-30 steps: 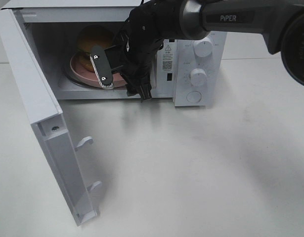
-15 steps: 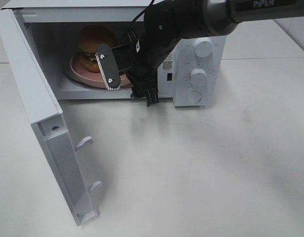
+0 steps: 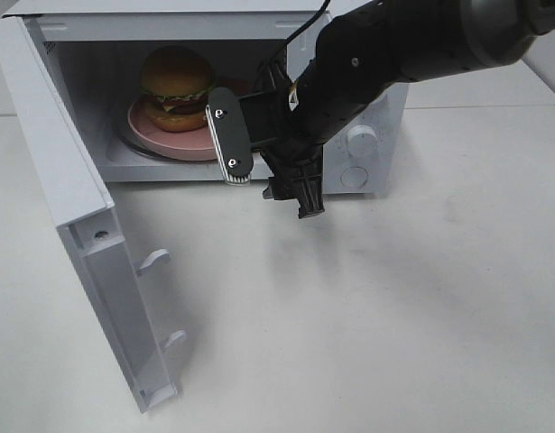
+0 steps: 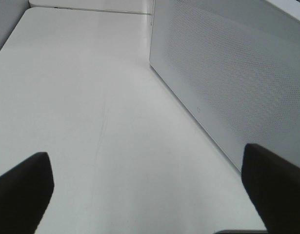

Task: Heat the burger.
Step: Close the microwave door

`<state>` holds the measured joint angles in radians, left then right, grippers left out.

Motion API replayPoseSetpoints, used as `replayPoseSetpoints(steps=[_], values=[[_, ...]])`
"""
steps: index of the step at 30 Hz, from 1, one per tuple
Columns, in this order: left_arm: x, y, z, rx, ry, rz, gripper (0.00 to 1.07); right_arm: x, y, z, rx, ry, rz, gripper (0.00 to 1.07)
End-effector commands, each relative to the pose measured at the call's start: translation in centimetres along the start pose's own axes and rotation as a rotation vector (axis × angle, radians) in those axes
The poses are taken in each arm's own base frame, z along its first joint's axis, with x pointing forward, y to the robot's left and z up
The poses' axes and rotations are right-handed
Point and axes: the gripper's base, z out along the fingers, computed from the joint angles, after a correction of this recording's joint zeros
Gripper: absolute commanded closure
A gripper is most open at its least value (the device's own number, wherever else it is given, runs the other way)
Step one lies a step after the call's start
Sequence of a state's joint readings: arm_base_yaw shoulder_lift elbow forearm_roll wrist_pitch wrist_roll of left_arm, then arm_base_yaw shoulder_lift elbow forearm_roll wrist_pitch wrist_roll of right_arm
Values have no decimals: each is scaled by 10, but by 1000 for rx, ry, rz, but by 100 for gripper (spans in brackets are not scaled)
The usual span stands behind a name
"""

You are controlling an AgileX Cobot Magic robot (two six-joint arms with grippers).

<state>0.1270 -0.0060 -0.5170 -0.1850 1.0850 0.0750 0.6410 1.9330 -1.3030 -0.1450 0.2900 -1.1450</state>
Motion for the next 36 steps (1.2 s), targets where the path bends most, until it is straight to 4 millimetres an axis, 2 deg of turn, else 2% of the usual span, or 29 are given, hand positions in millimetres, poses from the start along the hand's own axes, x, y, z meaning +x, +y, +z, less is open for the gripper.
replayPoseSetpoints(steps=[1, 6, 18, 20, 21, 22, 23, 28, 36], values=[[0, 0, -2, 4, -31, 1, 4, 2, 4, -17, 37, -18, 82, 32], [0, 0, -2, 4, -31, 1, 4, 6, 15, -36, 56, -33, 174, 28], [0, 0, -2, 4, -31, 1, 4, 16, 41, -76, 21, -13, 424, 30], [0, 0, -2, 4, -31, 1, 4, 20, 47, -86, -23, 26, 555, 31], [0, 0, -2, 4, -31, 1, 4, 20, 47, -86, -23, 26, 555, 31], [0, 0, -2, 4, -31, 1, 4, 23, 51, -91, -61, 69, 657, 31], [0, 0, -2, 4, -31, 1, 4, 23, 51, -91, -61, 69, 657, 31], [0, 0, -2, 4, -31, 1, 4, 28, 60, -107, -128, 177, 910, 31], [0, 0, -2, 4, -31, 1, 4, 36, 76, -133, -219, 357, 1087, 31]])
